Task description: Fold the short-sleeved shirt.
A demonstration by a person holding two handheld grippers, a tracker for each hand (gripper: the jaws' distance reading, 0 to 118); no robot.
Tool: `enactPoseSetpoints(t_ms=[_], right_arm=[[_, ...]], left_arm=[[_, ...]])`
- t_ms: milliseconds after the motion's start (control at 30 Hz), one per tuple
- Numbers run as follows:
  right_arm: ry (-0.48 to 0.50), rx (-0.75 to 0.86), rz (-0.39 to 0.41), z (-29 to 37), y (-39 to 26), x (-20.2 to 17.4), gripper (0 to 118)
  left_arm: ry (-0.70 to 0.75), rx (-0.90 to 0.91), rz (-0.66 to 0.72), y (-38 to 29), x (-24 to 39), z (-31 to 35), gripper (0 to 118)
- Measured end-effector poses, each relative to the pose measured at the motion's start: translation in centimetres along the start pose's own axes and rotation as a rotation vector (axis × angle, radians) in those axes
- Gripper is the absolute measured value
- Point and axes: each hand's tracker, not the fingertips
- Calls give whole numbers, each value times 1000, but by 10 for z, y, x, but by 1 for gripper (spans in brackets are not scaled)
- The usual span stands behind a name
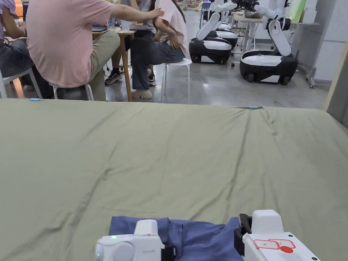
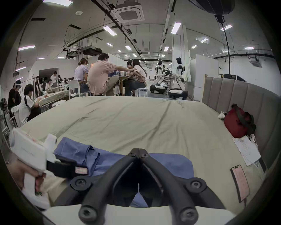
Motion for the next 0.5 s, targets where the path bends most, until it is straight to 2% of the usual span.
enactPoseSetpoints(t_ms=[100,200,333,500], right_arm=[[-5,-3,8,1,0,0,0],[-4,-6,14,2,1,-3,0],[4,-7,8,2,0,-13,0],[29,-11,10,2,-1,-28,0]], left_arm=[[33,19,-9,2,6,-3,0],[-10,14,24,9,-7,10,0],[23,167,45,24,-27,67,0],[58,182,56,27,-59,101,0]])
